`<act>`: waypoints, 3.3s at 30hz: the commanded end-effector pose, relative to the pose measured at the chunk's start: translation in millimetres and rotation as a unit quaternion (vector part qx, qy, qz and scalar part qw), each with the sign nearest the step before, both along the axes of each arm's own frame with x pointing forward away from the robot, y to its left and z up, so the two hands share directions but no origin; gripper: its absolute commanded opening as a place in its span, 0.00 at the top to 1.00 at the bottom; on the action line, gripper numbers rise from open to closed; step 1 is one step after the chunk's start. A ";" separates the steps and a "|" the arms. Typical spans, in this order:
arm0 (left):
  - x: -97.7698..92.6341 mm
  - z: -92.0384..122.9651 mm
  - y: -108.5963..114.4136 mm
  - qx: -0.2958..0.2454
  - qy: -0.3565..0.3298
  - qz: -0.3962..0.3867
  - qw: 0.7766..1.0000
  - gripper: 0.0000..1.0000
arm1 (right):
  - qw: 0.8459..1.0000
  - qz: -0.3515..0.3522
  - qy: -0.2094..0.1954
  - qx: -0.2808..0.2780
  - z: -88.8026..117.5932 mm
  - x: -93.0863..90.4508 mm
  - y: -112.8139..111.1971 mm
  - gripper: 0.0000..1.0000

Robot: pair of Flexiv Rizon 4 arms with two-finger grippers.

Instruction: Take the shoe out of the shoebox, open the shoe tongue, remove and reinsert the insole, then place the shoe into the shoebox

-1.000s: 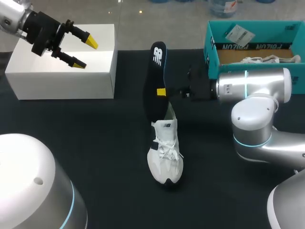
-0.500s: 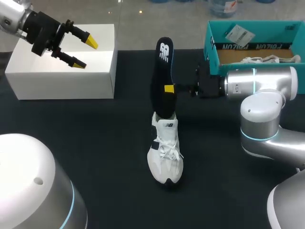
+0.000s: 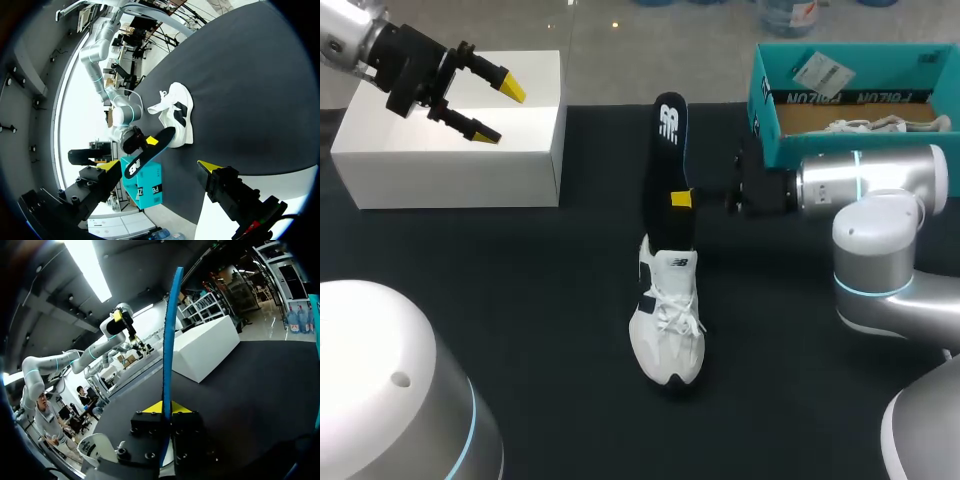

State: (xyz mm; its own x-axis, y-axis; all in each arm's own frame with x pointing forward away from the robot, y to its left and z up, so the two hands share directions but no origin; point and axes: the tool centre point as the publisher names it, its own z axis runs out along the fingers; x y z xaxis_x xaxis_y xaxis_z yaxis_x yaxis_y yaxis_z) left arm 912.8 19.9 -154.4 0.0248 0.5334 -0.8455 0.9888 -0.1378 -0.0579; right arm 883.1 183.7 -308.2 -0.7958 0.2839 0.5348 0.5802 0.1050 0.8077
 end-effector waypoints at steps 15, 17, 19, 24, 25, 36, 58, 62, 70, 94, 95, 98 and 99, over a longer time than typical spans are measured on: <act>0.2 0.2 0.5 0.001 0.000 -0.001 1.000 0.00 | 0.999 -0.004 0.036 0.006 -38.2 -30.1 17.1 1.00; 0.2 0.2 0.5 0.001 0.000 -0.001 1.000 0.00 | 0.999 -0.008 0.040 0.008 -40.2 -33.8 16.9 1.00; 0.2 0.2 0.5 0.001 0.000 -0.001 1.000 0.00 | 0.999 -0.010 0.043 0.008 -40.9 -35.4 16.7 1.00; 0.2 0.2 0.5 0.001 0.000 -0.001 1.000 0.00 | 0.999 -0.015 0.035 0.003 -30.4 -33.2 12.8 0.60; 0.2 0.2 0.5 0.001 0.000 -0.001 1.000 0.00 | 0.999 -0.016 0.033 0.001 -27.9 -31.9 11.4 0.59; 0.2 0.2 0.5 0.001 0.000 -0.001 1.000 0.00 | 1.000 -0.007 0.014 -0.025 -7.6 -10.8 1.5 0.66; 0.2 0.2 0.5 0.001 0.000 -0.001 1.000 0.00 | 0.992 0.040 0.063 -0.106 -27.3 -41.6 5.7 1.00; 0.2 0.2 0.5 0.001 0.000 -0.001 1.000 0.00 | 0.991 0.037 0.072 -0.104 -33.1 -52.9 8.6 1.00; 0.2 0.2 0.5 0.001 0.000 -0.001 1.000 0.00 | 0.990 0.039 0.086 -0.101 -36.7 -65.3 11.0 1.00; 0.2 0.2 0.5 0.001 0.000 -0.001 1.000 0.00 | 0.987 0.047 0.068 -0.134 -30.7 -21.3 5.9 1.00; 0.2 0.2 0.5 0.001 0.000 -0.001 1.000 0.00 | 0.987 0.051 0.071 -0.137 -32.9 -22.5 7.1 1.00; 0.2 0.2 0.5 0.001 0.000 -0.001 1.000 0.00 | 0.985 0.058 0.081 -0.139 -38.3 -28.9 11.1 1.00; 0.2 0.2 0.5 0.001 0.000 -0.001 1.000 0.00 | 0.985 0.059 0.085 -0.140 -39.9 -32.2 11.7 1.00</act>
State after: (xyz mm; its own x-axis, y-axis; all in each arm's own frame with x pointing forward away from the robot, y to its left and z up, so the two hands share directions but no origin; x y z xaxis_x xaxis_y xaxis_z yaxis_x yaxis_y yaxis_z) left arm 912.8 19.9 -154.3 0.0249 0.5336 -0.8454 0.9888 -0.1379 -0.0579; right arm 851.3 187.6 -342.5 -0.7417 0.3465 0.5743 0.6707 0.3769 0.6388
